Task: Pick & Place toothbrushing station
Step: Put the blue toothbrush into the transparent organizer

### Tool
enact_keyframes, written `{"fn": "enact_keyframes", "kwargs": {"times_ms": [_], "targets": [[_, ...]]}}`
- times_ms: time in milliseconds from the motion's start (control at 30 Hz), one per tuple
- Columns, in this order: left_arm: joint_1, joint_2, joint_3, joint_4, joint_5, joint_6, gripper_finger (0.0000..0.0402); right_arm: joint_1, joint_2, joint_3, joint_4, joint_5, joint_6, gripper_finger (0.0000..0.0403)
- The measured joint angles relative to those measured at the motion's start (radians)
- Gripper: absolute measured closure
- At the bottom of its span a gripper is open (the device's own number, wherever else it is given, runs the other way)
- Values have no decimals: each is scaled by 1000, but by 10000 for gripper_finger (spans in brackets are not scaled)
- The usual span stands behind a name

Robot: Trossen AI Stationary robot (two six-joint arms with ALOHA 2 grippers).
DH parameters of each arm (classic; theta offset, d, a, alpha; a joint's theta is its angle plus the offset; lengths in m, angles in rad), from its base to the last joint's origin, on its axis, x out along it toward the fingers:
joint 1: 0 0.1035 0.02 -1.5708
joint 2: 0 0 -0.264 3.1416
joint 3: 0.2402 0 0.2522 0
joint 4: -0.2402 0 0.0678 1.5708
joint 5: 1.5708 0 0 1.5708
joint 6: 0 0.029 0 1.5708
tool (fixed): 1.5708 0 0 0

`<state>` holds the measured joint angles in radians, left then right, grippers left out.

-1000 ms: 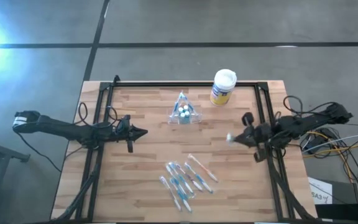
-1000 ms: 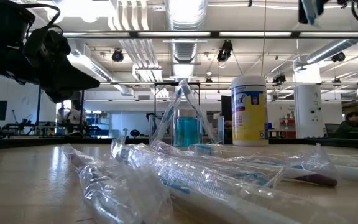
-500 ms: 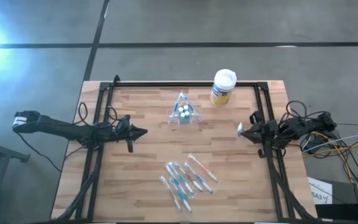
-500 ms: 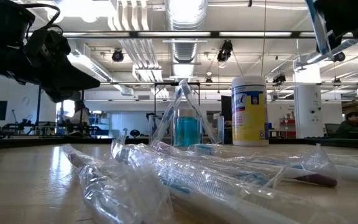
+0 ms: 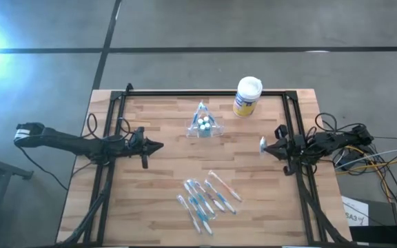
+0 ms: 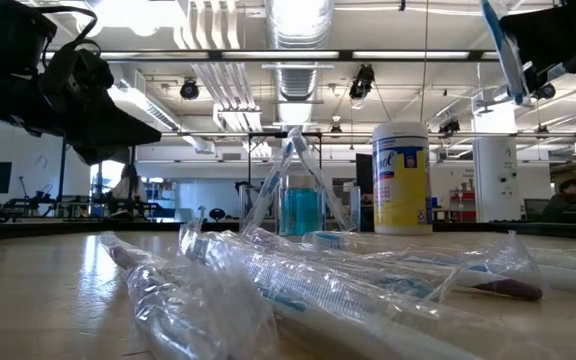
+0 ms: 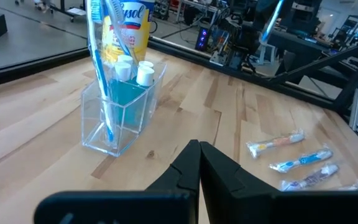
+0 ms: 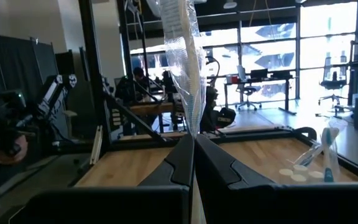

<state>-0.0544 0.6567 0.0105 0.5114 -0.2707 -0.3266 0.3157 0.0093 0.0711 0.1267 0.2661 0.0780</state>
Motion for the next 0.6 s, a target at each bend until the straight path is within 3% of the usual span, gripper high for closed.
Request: {"fn": "enact_keyframes", "kwargs": {"times_ms": [300, 600], "targets": [[0, 0, 0, -6, -2, -15, 392, 0, 29, 13, 18, 25, 10, 395], [0, 0, 0, -6, -4, -15, 392, -1, 206, 163, 21, 25, -12, 395]]}}
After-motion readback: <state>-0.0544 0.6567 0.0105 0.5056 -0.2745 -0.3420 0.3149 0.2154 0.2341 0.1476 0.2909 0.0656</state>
